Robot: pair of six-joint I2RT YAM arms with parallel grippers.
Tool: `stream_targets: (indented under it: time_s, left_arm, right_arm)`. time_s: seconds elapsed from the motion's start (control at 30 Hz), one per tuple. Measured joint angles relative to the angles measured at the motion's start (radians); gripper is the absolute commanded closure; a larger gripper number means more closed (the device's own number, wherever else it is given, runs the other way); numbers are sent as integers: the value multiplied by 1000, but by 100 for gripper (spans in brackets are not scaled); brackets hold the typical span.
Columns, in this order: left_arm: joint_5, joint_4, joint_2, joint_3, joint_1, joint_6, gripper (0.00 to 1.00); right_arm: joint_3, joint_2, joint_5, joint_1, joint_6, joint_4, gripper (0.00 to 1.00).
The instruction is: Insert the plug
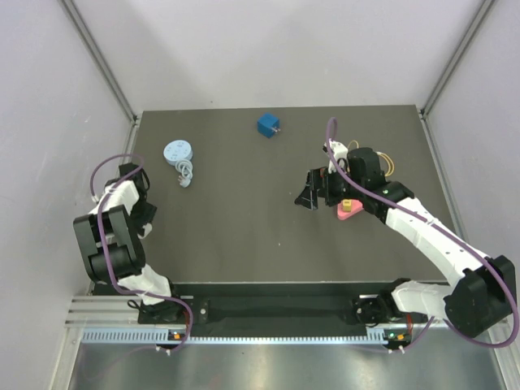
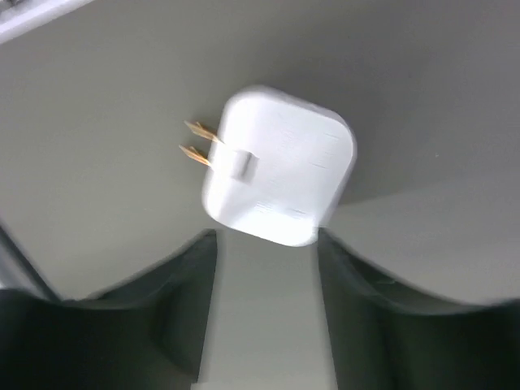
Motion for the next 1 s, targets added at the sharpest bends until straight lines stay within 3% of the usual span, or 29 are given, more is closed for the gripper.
stream_targets:
  time_s: [0.07,0.2,0.37,0.57,0.6,0.67,0.77,0.87,1.0]
  left_arm:
    - [31,26,1,-16,0,9,69]
    - [115,64,-24,-52,-3,31,89]
    - [217,61,-79,-138,-74,39,97]
    - [270,55,-208,-156,-303,16,100]
    - [275,52,-226,-153,-340,12,98]
    - [272,37,-246,-135,-389,10,67]
    - [215,-8,-248,-83,-398,10,33]
    - [128,-58,-248,-13,-381,9,25]
    - [107,-64,-253,8,-273,35,23]
  right_arm:
    - [0,-1,0,0,0,0,0]
    - [0,-2,7,3,8,0,0]
    - [0,-2,31,34,21,1,0]
    - [-2,-2,62,74,38,1,0]
    - [-2,-2,69,81,42,1,0]
    - [-2,-2,80,94,48,0,0]
    - [-2,-2,92,113,55,1,0]
    - [-7,-3,102,129,58,8,0]
    - [-42,-4,100,143,67,37,0]
